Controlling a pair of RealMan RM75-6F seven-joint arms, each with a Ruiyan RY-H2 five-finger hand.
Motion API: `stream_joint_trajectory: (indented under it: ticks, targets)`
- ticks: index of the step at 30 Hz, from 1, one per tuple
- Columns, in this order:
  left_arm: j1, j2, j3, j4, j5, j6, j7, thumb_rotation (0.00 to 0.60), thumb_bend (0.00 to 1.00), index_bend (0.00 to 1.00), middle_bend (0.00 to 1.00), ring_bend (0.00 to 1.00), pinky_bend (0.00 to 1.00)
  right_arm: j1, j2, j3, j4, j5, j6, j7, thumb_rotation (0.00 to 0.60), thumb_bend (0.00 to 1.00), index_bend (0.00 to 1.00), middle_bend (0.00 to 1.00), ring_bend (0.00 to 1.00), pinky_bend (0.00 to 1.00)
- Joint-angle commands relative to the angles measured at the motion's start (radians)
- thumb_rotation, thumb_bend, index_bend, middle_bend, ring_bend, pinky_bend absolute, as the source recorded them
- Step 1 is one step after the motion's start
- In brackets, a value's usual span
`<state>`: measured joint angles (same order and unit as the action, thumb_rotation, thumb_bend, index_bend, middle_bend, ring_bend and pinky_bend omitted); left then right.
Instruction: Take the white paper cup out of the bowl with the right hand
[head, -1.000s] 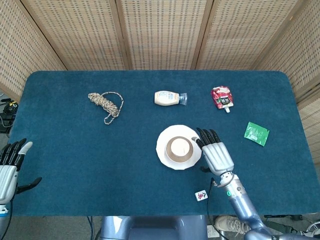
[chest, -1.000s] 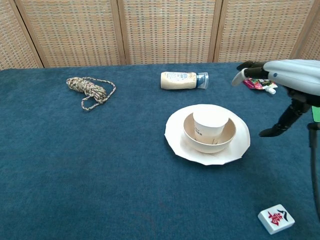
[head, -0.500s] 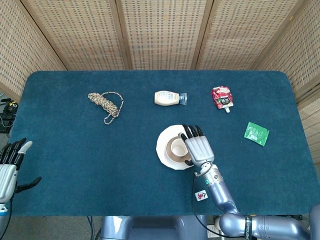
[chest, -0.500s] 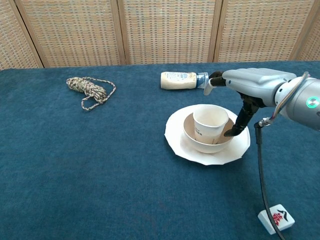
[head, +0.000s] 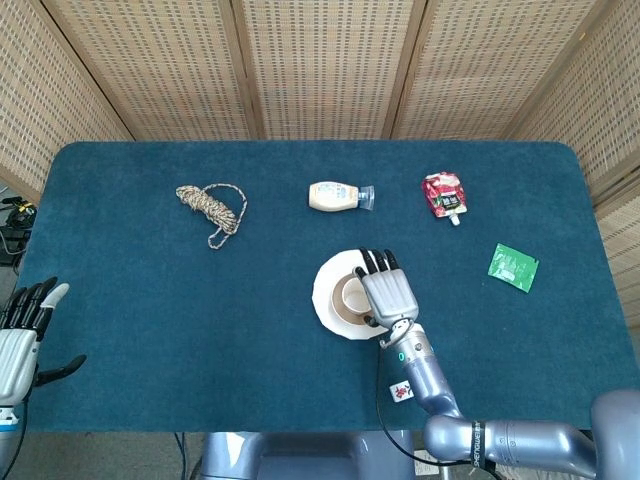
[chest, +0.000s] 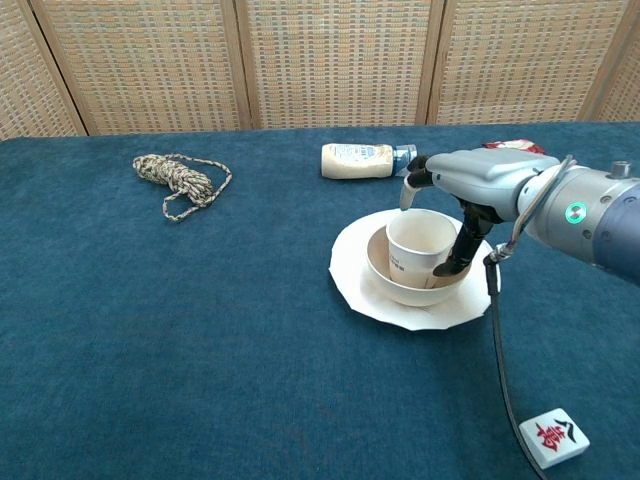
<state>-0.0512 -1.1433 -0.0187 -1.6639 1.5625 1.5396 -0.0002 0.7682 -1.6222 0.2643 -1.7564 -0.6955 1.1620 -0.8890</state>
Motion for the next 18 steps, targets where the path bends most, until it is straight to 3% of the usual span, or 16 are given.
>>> stream_joint_trajectory:
  ticks: [1,8,18]
  targets:
    - [0.000,0.000,-0.001,0.000,-0.002,-0.001,-0.002,0.600,0.03,0.00,0.00,0.00,0.00,0.007,-0.008,-0.007,0.005,-0.006,0.006,0.006,0.600,0.37,0.35,0.01,0.00,0.04]
    - [-0.001,0.001,-0.001,0.002,-0.003,0.000,-0.006,0.600,0.03,0.00,0.00,0.00,0.00,0.019,-0.021,-0.009,-0.011,-0.056,0.053,0.029,0.600,0.38,0.45,0.06,0.00,0.06]
    - [0.000,0.001,-0.001,0.002,-0.003,0.002,-0.005,0.600,0.03,0.00,0.00,0.00,0.00,0.001,0.099,0.036,-0.142,-0.106,0.154,0.036,0.600,0.37,0.45,0.07,0.00,0.07]
